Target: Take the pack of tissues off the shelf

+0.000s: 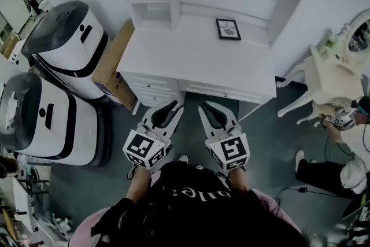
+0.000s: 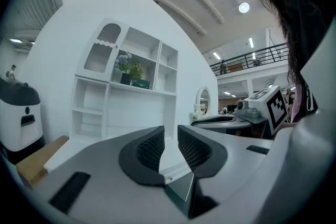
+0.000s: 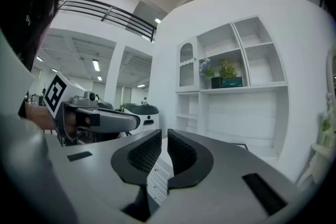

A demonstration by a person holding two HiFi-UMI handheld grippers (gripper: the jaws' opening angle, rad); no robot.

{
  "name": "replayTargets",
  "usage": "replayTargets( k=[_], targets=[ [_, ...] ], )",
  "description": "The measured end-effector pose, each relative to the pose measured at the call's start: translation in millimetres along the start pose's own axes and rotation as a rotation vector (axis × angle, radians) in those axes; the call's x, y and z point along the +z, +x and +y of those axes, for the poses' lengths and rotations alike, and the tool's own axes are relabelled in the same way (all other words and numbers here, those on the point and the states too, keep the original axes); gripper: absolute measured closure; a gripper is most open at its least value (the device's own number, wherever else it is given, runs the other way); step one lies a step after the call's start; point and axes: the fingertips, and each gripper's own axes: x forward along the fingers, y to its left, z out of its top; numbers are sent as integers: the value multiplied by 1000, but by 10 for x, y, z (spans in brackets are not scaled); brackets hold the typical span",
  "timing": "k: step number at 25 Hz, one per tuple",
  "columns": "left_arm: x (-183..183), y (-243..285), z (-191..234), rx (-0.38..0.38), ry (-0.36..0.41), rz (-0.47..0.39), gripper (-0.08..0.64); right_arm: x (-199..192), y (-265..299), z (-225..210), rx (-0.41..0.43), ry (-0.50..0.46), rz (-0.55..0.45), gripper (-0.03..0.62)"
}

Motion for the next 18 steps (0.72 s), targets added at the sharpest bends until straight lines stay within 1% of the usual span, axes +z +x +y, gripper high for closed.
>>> replayTargets(
  k=[5,18],
  targets=[
    [-21,36,131,-7,-1,8,471,-24,104,-34,-15,9,6,525],
    [-36,55,380,-71,9,6,471,-29,297,-60,-91,76,-24,523]
  ],
)
